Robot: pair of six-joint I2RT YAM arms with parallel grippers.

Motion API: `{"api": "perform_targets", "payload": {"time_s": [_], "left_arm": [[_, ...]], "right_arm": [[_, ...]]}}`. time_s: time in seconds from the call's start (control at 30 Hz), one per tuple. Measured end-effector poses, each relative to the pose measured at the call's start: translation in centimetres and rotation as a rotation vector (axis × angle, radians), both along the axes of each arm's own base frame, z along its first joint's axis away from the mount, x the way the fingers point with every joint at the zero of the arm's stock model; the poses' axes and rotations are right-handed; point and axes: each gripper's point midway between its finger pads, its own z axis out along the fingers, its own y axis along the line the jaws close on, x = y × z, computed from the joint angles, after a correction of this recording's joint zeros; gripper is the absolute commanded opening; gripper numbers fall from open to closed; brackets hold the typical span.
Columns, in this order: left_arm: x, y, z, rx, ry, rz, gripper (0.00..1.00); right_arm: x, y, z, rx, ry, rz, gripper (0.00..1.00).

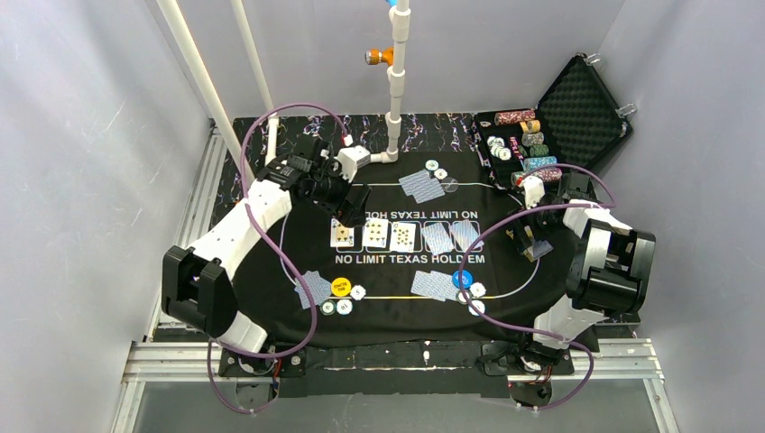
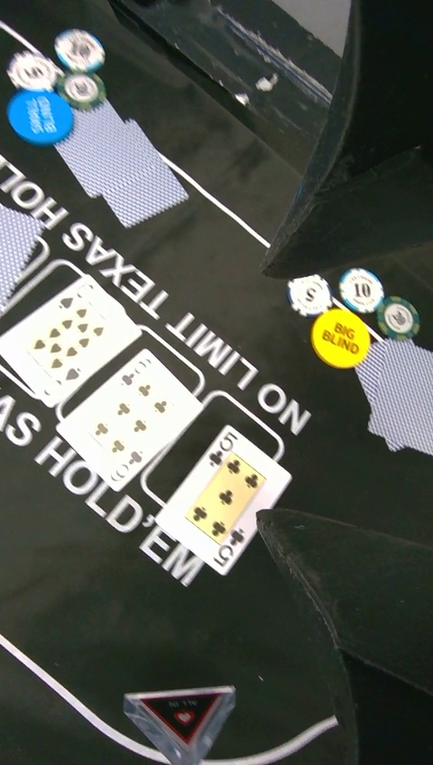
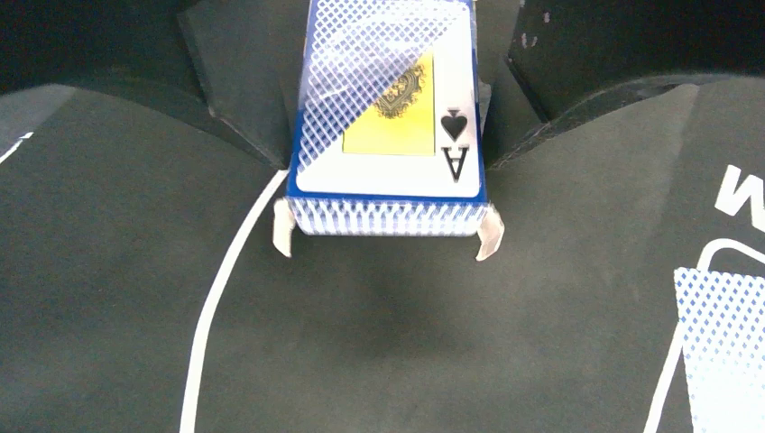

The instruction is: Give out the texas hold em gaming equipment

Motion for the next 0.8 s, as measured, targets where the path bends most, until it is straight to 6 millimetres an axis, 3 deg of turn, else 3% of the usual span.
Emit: {"api": "perform_targets", "payload": {"time_s": [0.17,0.33,0.5,0.6,0.8], "left_arm": [[0.8,1.8,-0.5,0.087,-0.016,-0.022,0.98],[3.6,3.8,-2.2,0.175,-0.021,-0.019,0.98],[7.1,6.3,-4.4,0.261,-0.009,-0.004,0.96],[9.0,7.4,-5.2,0.286,-0.010,0.004,0.90],[11.7,8.6,-7.4,0.322,0.002,-0.002,0.78]], "right_arm": [[0.2,-0.2,0.7,-0.010,-0.013,-0.001,0.98],[0.9,-0.3,2.8,-0.019,-0.060,-0.001,0.98],[1.7,0.2,6.0,-0.007,-0.116,0.006,0.98],[2.2,1.3,8.3,0.011,-0.163,0.022,0.98],[1.7,5.4,11.1,0.058,-0.217,0.087,0.98]]}}
